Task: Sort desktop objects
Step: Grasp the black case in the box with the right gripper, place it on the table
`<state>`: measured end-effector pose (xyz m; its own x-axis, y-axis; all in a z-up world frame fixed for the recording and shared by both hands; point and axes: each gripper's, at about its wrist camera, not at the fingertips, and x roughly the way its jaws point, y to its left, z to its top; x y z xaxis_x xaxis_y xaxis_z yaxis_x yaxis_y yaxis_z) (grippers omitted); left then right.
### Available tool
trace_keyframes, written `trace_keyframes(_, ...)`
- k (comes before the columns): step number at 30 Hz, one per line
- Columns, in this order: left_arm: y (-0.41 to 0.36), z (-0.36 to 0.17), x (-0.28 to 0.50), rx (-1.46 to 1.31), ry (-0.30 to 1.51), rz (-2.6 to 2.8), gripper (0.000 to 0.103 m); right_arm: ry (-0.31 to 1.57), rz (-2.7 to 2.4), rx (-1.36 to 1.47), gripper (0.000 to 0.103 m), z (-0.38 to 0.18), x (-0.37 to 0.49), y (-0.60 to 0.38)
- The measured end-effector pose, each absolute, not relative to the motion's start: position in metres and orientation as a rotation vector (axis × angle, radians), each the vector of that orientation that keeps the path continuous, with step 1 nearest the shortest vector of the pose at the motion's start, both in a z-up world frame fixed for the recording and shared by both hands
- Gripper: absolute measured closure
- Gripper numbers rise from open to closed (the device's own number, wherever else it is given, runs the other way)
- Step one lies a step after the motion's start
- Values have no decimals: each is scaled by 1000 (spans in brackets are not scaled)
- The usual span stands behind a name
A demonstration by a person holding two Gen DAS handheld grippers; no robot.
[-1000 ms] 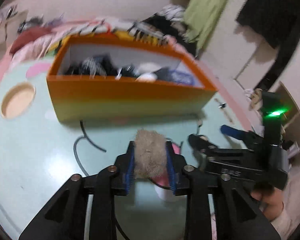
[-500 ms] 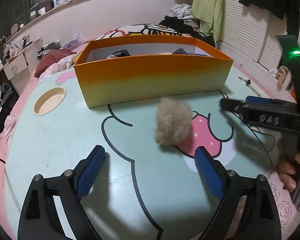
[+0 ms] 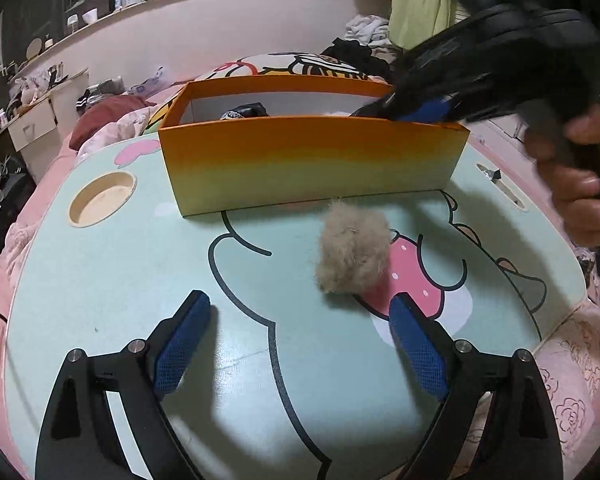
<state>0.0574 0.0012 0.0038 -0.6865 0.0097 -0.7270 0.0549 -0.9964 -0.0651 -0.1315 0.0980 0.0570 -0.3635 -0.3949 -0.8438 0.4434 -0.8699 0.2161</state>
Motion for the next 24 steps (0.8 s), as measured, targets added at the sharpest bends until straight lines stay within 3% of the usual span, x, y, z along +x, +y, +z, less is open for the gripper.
trace_keyframes(8,-1,4,57,1217,154,-2858,12,-194,-2133,1405,76,41,-150,98)
trace_keyframes(13,-2,4,56,1211,165,-2854,12,-354,-2293,1058,78,88,-113,134)
trace_keyframes(17,-2,4,56,1206,169,-2847,12,-368,-2371,850,78,122,-61,168)
trace_keyframes(20,-3,4,56,1202,178,-2846,12,-387,-2290,875,78,118,-32,187)
trace_keyframes(24,-3,4,56,1196,187,-2840,12,-411,-2157,1060,78,73,-20,191)
